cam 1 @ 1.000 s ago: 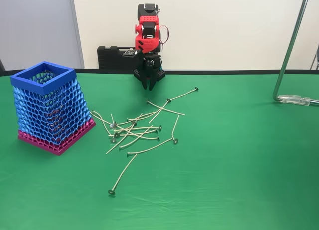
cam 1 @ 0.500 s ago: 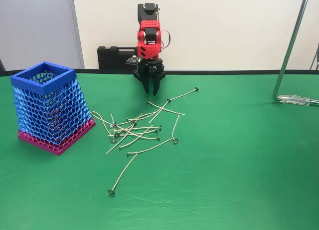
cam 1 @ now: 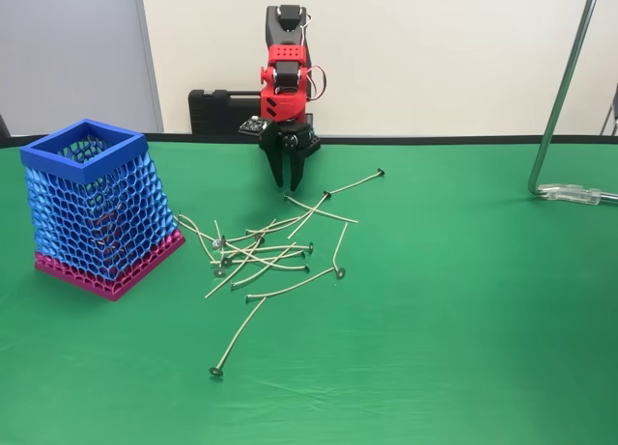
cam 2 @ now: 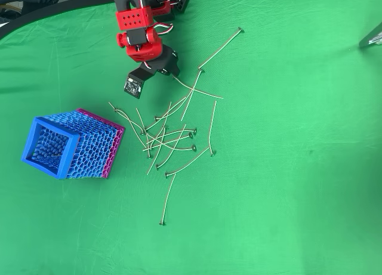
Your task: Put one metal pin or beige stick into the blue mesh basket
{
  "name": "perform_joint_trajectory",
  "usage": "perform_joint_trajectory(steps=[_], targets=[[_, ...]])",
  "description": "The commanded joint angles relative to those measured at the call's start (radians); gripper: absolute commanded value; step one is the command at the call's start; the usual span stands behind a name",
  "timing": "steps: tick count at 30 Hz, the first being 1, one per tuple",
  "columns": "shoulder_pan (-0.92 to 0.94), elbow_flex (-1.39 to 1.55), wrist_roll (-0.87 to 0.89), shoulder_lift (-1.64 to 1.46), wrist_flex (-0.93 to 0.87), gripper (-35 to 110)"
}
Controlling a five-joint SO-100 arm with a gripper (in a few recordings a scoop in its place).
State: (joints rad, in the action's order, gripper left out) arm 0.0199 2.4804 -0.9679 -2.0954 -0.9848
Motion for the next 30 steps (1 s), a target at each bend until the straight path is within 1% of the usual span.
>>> perform_joint_trajectory(steps=[1, 30], targets=[[0.012, -0.026, -0.018, 0.008, 0.015, 18], [0.026, -0.072, -0.052, 0.120, 0.098, 17]])
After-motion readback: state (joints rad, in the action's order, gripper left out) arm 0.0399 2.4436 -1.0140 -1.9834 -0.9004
